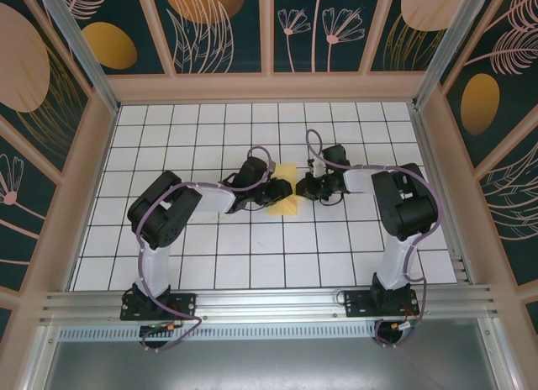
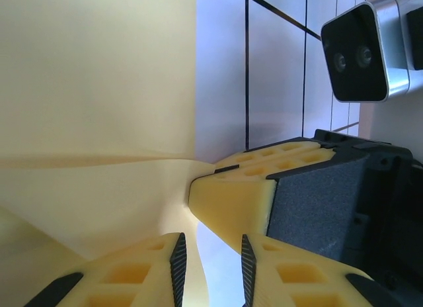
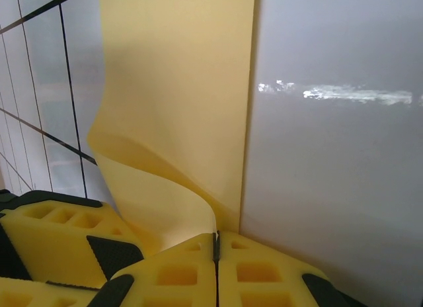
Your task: Fold a paper plane with a square sheet of paper (pick it up from the middle)
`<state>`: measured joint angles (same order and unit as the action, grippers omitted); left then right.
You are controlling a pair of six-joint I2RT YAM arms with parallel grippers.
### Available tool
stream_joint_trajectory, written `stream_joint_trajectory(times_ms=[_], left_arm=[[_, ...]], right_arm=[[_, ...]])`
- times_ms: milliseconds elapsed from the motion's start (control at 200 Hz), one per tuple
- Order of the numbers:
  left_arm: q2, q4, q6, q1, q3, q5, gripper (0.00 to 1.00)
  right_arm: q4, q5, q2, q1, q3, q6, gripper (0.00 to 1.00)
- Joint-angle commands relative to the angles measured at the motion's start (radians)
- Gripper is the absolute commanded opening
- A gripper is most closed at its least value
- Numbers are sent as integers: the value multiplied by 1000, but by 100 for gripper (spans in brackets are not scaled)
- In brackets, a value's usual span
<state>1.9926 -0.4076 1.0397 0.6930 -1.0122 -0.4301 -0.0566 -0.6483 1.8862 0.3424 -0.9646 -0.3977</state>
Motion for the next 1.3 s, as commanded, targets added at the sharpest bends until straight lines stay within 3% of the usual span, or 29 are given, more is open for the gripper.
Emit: stream_joint_trajectory(times_ms=[0, 1291], left_arm=[[12, 3, -25, 4, -25, -16, 32], [55, 45, -17, 5, -28, -1, 31]], right_arm=[[-19, 19, 20, 6, -31, 26, 7], [-58, 47, 65, 15, -72, 36, 8]])
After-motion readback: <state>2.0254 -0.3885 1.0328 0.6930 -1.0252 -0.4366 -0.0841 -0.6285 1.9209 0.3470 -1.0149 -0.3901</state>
